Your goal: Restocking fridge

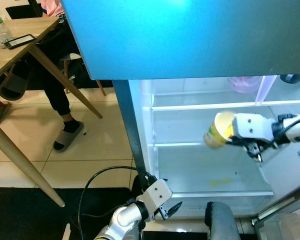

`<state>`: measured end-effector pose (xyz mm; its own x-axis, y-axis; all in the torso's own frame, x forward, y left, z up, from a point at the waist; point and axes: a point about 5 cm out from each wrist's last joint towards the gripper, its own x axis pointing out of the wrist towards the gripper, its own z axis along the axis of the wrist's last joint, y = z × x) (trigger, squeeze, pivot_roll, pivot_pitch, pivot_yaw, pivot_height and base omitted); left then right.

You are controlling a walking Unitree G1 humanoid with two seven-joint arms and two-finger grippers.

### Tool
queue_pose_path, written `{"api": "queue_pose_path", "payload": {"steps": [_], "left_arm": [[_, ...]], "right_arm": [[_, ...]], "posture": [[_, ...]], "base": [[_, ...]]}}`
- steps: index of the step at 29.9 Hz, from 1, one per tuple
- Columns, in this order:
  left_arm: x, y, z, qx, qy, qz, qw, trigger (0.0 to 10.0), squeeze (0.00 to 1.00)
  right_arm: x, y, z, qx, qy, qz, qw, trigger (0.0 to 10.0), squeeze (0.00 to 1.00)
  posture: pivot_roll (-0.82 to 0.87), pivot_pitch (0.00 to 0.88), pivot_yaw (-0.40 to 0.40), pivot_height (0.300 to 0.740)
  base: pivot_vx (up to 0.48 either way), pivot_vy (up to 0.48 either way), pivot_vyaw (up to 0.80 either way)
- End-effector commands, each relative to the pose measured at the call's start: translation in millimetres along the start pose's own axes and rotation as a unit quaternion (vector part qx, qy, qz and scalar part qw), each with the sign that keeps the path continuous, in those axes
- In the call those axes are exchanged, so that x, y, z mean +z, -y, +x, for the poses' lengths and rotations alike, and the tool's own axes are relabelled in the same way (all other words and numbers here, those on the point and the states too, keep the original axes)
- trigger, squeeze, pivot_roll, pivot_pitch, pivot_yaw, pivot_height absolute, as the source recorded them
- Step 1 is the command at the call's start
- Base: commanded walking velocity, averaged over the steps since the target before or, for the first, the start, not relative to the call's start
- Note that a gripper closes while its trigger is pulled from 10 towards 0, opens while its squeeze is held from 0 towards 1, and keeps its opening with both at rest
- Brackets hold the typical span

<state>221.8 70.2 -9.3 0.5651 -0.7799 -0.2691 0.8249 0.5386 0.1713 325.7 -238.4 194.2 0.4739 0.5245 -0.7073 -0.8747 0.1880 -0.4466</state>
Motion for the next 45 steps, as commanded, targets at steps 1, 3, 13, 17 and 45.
{"api": "queue_pose_path", "payload": {"steps": [1,3,13,17,45], "left_arm": [[2.2,-0.6,3.0,0.007,0.007,-0.007,1.000,10.0,0.00],[3.7,-1.5,4.1,0.008,0.009,-0.007,1.000,10.0,0.00],[7.8,-3.4,6.1,0.010,0.019,-0.004,1.000,10.0,0.00],[7.3,-1.8,6.3,0.009,0.019,-0.004,1.000,10.0,0.00],[9.0,-1.3,8.4,0.005,0.021,-0.005,1.000,10.0,0.00]], "right_arm": [[-3.5,0.4,10.0,-0.012,-0.039,0.009,0.999,10.0,0.00],[-8.0,2.1,14.9,-0.023,-0.068,0.013,0.997,10.0,0.00],[-20.3,32.0,14.2,-0.139,-0.179,0.035,0.973,10.0,0.00],[-28.4,44.3,6.7,-0.199,-0.223,0.064,0.952,10.0,0.00],[-51.3,45.1,-29.0,-0.163,-0.280,0.135,0.936,10.0,0.00]], "posture": [[-0.04,0.019,0.018,0.566],[-0.05,0.022,0.017,0.566],[-0.05,0.039,0.009,0.566],[-0.05,0.043,0.009,0.566],[-0.06,0.071,0.005,0.566]], "base": [[0.000,0.000,0.00],[0.000,0.000,0.00],[0.000,0.000,0.00],[0.000,0.000,0.00],[0.000,0.000,0.00]]}}
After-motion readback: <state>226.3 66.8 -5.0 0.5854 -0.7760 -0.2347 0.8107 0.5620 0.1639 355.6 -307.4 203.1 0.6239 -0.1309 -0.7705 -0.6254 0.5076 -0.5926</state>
